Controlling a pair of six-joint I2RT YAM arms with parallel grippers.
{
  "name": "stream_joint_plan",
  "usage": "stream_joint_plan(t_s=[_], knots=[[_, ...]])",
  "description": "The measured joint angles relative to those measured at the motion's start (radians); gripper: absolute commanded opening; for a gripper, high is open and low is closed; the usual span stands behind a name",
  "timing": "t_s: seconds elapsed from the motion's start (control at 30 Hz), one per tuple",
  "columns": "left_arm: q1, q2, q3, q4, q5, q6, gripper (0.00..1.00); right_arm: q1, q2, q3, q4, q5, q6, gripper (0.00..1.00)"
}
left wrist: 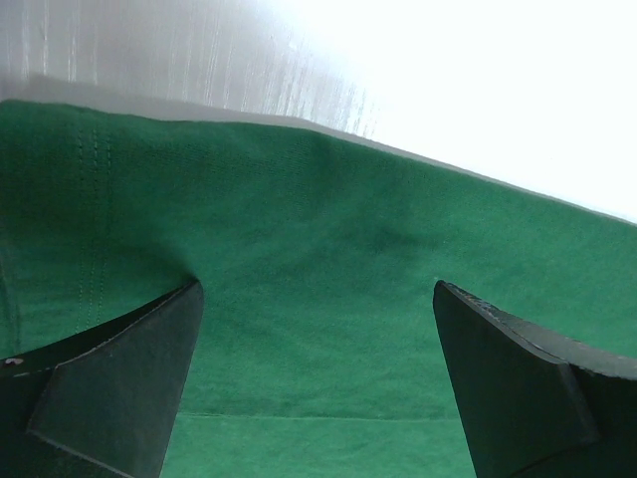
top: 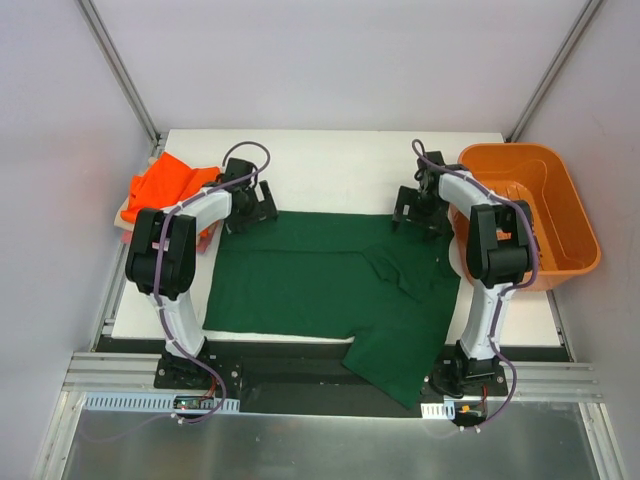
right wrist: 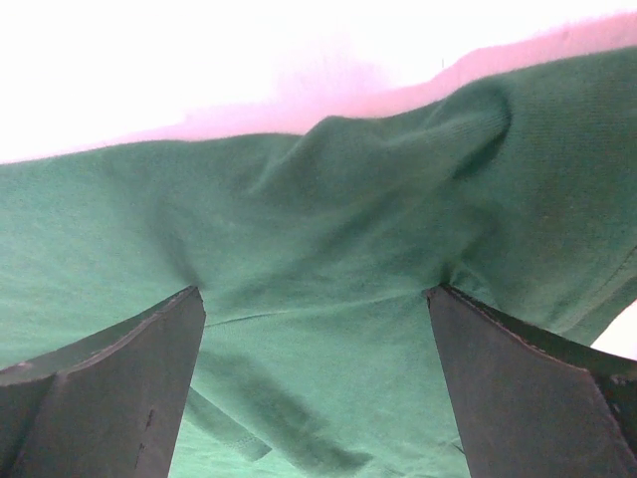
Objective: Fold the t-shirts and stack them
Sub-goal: Fold the flattened tshirt in 1/3 of the way
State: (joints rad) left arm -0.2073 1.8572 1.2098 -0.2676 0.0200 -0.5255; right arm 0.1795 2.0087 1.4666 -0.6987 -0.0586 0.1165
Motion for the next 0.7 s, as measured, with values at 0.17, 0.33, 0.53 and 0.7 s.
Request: stream_joint_plan(t_s=[0.17,0.33,0.53,0.7], knots=[[0.000,0.046,0.064,-0.016,-0.007,-0.008,0.99,-0.017,0.089,0.139,-0.037,-0.006,-0.024,0.96],[0.000,0.099,0.138,-0.026,-0.021,-0.010,0.99,-0.038,0.199,0.322,-0.080,-0.005,-0.075,0.96],[0.000,0.138,0.239,-0.060,-0.024,-0.009,0.99,-0.045,0.259,0.485,-0.126,0.005,-0.187,0.96],[-0.007,0.097,0.264,-0.060,-0.024,-0.008,0.99,-0.004,0.131,0.384,-0.086,0.048,-0.271,0.96]])
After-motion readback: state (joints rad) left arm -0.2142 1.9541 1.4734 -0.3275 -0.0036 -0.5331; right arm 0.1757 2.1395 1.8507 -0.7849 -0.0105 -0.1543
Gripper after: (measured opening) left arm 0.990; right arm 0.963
